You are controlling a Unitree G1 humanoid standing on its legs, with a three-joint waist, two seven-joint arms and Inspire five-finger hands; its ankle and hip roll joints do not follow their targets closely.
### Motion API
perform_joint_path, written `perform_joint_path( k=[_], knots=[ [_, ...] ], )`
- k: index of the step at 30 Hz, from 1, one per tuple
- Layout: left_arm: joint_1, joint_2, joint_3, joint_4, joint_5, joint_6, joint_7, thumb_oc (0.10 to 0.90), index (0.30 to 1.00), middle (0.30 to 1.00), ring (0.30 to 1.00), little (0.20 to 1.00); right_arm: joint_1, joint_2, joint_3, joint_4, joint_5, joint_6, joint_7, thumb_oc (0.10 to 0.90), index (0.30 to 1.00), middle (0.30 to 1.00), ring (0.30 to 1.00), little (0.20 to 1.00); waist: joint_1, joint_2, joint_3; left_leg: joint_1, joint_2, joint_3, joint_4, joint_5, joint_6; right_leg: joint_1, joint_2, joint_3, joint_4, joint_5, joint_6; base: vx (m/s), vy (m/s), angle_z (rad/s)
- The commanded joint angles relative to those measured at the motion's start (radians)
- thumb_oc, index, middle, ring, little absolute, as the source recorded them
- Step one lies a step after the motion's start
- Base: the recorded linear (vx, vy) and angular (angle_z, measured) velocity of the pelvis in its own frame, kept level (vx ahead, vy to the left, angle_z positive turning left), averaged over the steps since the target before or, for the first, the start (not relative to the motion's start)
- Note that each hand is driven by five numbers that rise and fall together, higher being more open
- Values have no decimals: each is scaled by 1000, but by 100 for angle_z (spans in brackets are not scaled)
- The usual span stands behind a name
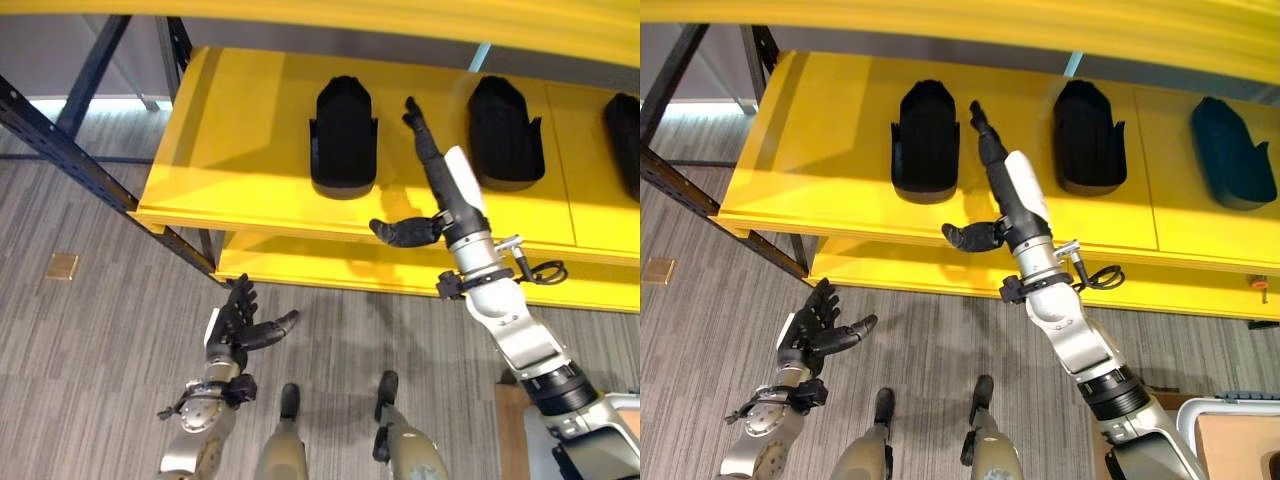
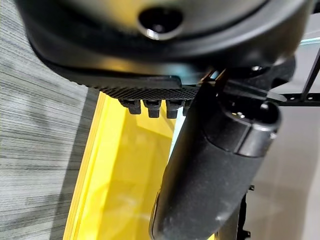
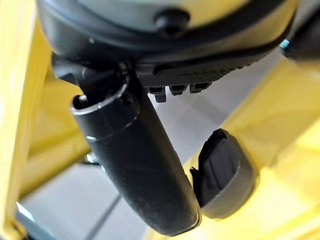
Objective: Move parts from the plastic box to the shelf.
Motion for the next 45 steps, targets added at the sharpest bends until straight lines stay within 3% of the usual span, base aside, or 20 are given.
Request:
perform_joint_path(
  k=[1, 4, 14, 29, 45],
  knots=[
    [-8, 46, -2, -38, 48, -87, 4, 900, 1000, 1000, 1000, 1000, -114, 49, 34, 21, -130, -34, -45, 900, 1000, 1000, 1000, 1000, 23, -49, -96, 87, 18, 40, -9, -91, 31, 47, -156, 40, 40, -19, 160, 0, 0, 0],
    [-22, 45, -12, -42, 59, -94, 13, 900, 1000, 1000, 1000, 1000, -151, 48, 96, 106, -284, -5, -60, 900, 1000, 1000, 1000, 1000, 31, -55, -89, 86, 17, 38, -9, -93, 33, 45, -156, 40, 39, -19, 160, 0, 0, 0],
    [-46, 44, -29, -28, 67, -107, 23, 900, 1000, 1000, 1000, 1000, -208, 87, 211, 325, -453, 45, -52, 900, 1000, 1000, 1000, 1000, 50, -64, -67, 78, 14, 31, -9, -93, 34, 43, -160, 38, 43, -18, 161, 0, 0, 0],
    [-60, 33, -36, -21, 63, -117, 50, 900, 1000, 1000, 1000, 1000, -235, 127, 243, 411, -470, 67, -68, 900, 1000, 1000, 1000, 1000, 60, -67, -47, 64, 8, 25, -9, -90, 36, 37, -162, 38, 41, -17, 159, 0, 0, 0],
    [-88, 44, -53, -21, 41, -130, 61, 900, 1000, 1000, 1000, 1000, -360, 154, 269, 577, -418, 96, -105, 900, 1000, 1000, 1000, 1000, 98, -67, -2, 21, 7, 4, -7, -73, 33, 19, -164, 20, 38, -12, 154, -2, -1, 2]
  ],
)
